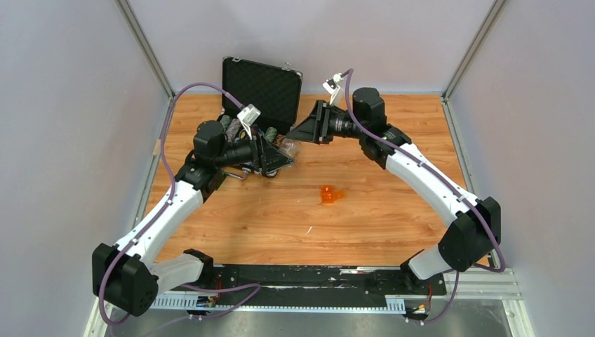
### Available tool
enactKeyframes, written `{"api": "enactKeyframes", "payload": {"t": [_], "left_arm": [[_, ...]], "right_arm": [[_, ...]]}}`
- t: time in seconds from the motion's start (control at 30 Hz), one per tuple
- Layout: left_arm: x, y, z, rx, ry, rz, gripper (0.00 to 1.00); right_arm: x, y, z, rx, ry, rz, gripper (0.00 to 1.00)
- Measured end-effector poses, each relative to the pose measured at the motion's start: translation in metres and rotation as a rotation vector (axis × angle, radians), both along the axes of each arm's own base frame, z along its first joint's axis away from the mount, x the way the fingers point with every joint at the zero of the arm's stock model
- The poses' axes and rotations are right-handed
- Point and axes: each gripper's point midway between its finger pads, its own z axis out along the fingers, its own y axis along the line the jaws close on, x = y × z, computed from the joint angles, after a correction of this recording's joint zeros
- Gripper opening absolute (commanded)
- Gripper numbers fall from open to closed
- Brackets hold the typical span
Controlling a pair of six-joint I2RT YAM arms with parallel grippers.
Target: Sort the pills into containers
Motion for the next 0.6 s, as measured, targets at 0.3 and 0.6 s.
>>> {"api": "enactKeyframes", "payload": {"t": [0.3,0.6], "left_arm": [[-0.029,-0.008,0.016,-0.054,-0.004,-0.163,0.00],[-0.021,0.008,0.011,0.076,-0.187,-0.081,0.00]], "right_arm": [[-0.038,-0.009,0.016,0.053,-0.208,0.335,0.09],[-0.018,-0.013,0.011,-0.065,-0.238,0.247,0.93]]}}
